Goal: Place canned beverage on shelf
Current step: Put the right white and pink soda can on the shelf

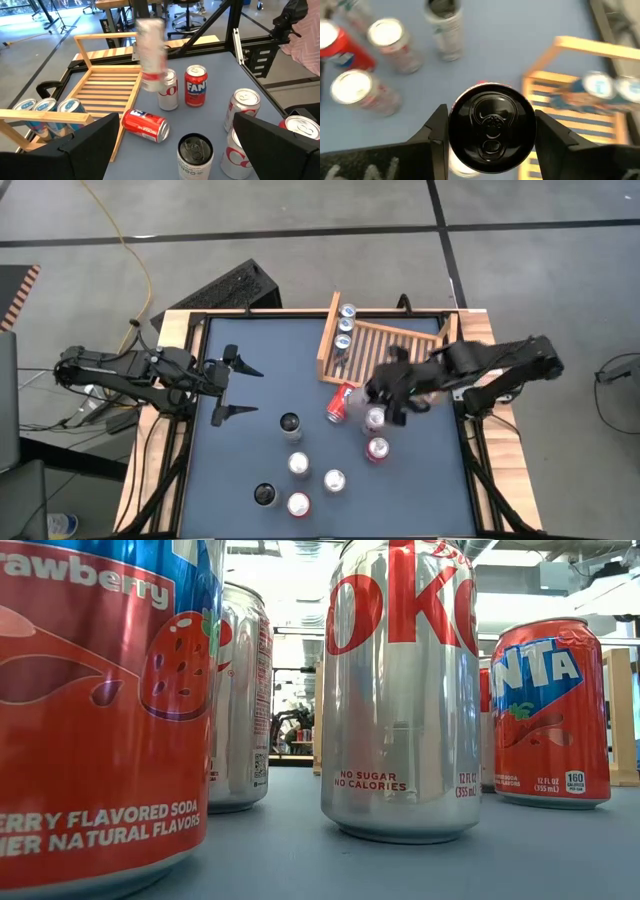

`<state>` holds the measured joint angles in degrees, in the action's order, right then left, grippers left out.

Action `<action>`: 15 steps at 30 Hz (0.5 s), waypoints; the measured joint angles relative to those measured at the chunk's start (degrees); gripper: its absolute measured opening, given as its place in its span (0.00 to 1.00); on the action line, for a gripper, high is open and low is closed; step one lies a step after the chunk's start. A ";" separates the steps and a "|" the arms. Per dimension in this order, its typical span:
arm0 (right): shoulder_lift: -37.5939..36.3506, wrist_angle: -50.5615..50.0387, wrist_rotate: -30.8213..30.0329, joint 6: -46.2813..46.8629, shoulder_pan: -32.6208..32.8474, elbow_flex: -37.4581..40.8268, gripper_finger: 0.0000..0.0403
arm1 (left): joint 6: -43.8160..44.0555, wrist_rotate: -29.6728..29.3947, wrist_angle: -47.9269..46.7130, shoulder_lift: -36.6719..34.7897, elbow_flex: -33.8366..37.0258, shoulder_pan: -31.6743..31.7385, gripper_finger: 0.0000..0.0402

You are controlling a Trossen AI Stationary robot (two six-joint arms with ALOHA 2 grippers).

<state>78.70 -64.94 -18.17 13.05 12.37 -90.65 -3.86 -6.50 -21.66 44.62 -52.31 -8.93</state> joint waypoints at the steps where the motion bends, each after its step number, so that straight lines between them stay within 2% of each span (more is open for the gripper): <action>1: -1.39 -1.61 -0.86 -0.01 -1.34 -0.03 0.44 | 0.00 0.01 0.02 0.02 0.00 0.00 0.95; 5: -5.16 -8.59 -1.66 -0.52 -8.92 -0.03 0.44 | -0.04 -0.01 -0.02 0.00 0.00 0.00 0.95; 10: -6.93 -11.64 -2.64 -9.39 -20.28 -0.03 0.44 | -0.09 -0.42 -0.02 0.00 0.00 0.00 0.95; 15: -7.54 -10.88 4.50 -18.85 -34.06 -0.03 0.44 | -0.12 -0.42 -0.96 0.00 0.00 0.00 0.95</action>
<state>71.16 -75.82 -13.67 -5.80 -21.70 -90.67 -3.98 -6.92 -22.61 44.62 -52.31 -8.93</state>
